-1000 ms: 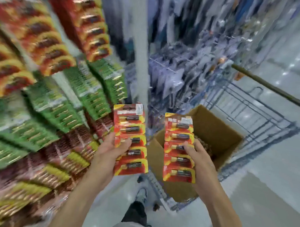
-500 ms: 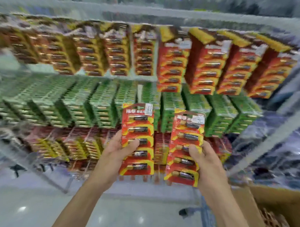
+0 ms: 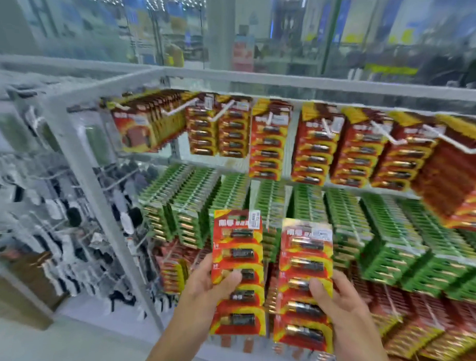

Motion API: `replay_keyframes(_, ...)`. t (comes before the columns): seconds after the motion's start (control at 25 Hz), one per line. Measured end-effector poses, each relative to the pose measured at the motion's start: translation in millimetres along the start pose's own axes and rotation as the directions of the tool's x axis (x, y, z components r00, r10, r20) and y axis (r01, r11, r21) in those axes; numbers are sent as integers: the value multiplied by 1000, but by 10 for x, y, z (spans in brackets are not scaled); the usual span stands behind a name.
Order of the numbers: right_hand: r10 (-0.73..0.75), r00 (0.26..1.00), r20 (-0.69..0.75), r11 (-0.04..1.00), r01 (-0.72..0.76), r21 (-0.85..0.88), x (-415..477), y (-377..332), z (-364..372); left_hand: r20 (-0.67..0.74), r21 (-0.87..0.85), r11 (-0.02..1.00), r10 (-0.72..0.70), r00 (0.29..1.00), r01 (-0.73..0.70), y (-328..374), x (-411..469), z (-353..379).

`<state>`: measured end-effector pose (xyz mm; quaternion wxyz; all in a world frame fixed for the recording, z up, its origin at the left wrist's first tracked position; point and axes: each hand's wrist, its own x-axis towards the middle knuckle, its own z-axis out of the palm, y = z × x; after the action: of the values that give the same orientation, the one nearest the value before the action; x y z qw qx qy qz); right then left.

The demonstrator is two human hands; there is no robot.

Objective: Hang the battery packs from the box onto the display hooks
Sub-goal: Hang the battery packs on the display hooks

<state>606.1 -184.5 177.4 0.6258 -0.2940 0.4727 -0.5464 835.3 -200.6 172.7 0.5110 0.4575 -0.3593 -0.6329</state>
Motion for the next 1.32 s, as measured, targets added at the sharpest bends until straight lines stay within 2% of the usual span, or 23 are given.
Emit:
replay_keyframes(0.12,48,998,-34,998,-47,29,138,143,357,-11,-36,999,2,1000,-2,206,146,-316)
replay_keyframes(0.2,16,997,-82,1000,-15,10,194,123,512,-25,-68,998,11,1000,-12,308,245,-422)
replay_keyframes(0.32,28,996,-90,999,-25,34,343,-71,696,-52,-110,994,19,998,-25,487,370,-454)
replay_keyframes(0.44,55,995,-88,986,-40,164,535,-154,762,-100,-123,992,19,995,-31,596,470,-399)
replay_keyframes(0.52,31,985,-167,987,-4,160,624,-156,771,-119,-141,989,16,993,-33,709,503,-339)
replay_keyframes(0.84,25,994,-106,986,-7,167,885,-255,669,-97,-14,969,246,965,-248,1210,811,-200)
replay_keyframes(1.08,15,986,-163,994,4,114,917,-396,821,-93,33,966,258,962,-256,1386,991,-220)
replay_keyframes(1.2,30,990,-139,989,-9,148,919,-362,837,-79,46,961,277,958,-274,1414,1029,-216)
replay_keyframes(1.32,24,993,-117,996,-13,92,934,-315,831,-76,69,957,287,955,-282,1418,1047,-216)
